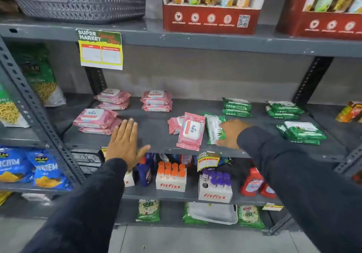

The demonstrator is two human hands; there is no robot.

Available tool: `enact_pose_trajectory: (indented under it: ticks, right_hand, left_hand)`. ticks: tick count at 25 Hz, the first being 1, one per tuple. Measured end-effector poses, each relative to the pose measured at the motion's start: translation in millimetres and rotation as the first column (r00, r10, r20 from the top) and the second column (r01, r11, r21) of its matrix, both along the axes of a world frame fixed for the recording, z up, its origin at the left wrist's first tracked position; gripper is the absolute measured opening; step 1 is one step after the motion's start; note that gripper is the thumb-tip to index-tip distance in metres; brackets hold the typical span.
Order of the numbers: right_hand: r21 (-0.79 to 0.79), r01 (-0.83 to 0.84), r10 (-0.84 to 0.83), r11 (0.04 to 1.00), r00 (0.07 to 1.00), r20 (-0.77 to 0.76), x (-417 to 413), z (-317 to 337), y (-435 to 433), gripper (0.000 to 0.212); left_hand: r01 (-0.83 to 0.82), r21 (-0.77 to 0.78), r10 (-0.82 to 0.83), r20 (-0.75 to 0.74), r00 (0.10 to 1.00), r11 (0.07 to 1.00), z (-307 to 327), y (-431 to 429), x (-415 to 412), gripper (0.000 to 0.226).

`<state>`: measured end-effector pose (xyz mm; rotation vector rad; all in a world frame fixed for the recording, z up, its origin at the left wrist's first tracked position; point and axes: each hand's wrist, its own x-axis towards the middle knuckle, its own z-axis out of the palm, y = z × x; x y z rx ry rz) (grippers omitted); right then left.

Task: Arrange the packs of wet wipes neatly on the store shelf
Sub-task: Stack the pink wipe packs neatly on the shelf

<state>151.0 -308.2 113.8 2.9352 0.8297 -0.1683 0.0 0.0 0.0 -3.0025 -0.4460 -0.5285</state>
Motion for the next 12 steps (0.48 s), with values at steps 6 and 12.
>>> enact_pose_trajectory:
  ticks: [6, 12]
  right_hand:
    - [0.444, 0.356, -0.256, 0.822, 0.928, -0.269, 3, -64, 74, 0.064]
    - [0.616, 0.613, -0.486, 0.495, 0.783, -0.389, 2, -102, 126, 0.093]
  left_hand:
    - [0.018, -0.006, -0.019, -0.16, 0.987, 1.0, -29, 32, 26, 0.095]
    - [0.006, -0.031, -0.014, -0.267, 0.964, 0.999, -49, 65, 40, 0.116]
